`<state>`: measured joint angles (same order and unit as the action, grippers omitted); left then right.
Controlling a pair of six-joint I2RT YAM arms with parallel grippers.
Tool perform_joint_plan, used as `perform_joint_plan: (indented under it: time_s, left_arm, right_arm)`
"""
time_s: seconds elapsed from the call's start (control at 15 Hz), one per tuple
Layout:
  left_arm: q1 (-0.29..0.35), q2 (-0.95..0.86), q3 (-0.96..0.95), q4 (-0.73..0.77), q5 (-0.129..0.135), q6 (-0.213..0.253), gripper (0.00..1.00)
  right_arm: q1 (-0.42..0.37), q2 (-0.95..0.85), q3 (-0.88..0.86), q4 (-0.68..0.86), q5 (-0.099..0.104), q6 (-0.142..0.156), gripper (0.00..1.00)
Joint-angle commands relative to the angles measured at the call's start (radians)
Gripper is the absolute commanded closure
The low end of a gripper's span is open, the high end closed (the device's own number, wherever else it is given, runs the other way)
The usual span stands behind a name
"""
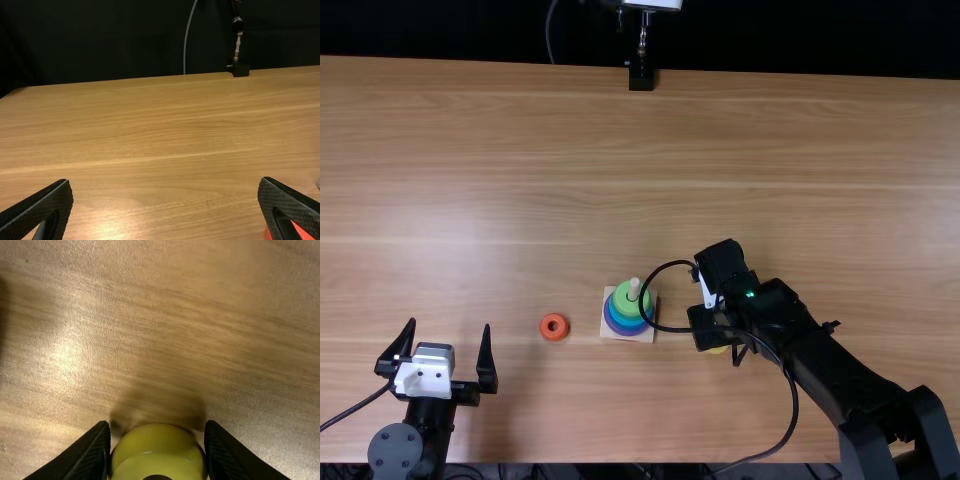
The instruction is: Build the Hanoi tower: stack the rings onto the peg from bottom to top in this color order: purple, dark blue, light blue, dark green, light green, yellow, orange.
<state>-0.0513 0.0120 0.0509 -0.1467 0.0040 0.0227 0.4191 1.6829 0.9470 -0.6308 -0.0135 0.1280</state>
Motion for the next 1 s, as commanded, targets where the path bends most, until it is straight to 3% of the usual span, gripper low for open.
perform_joint_plan:
  time_s: [0.0, 0.2, 0.33, 0.93]
  left_arm:
    - [0.004, -0.012, -0.051, -0.019, 0.003, 0.007, 0.00]
    - [0.004, -0.012, -0.051, -0.019, 0.003, 0.007, 0.00]
    - [0.004, -0.012, -0.051, -0.019, 0.003, 0.007, 0.00]
    - [0.004, -0.012, -0.051, -0.019, 0.003, 0.007, 0.00]
  right_arm:
    - [0.007, 0.001, 0.003, -0.002, 0.006, -0.006, 1.00]
    - [0.006, 0.001, 0.045, 0.000, 0.006, -0.005, 1.00]
    - [0.009, 0.001, 0.033, -0.018, 0.008, -0.006, 0.01]
    - [0.017, 0.003, 0.032, -0.044, 0.010, -0.008, 0.00]
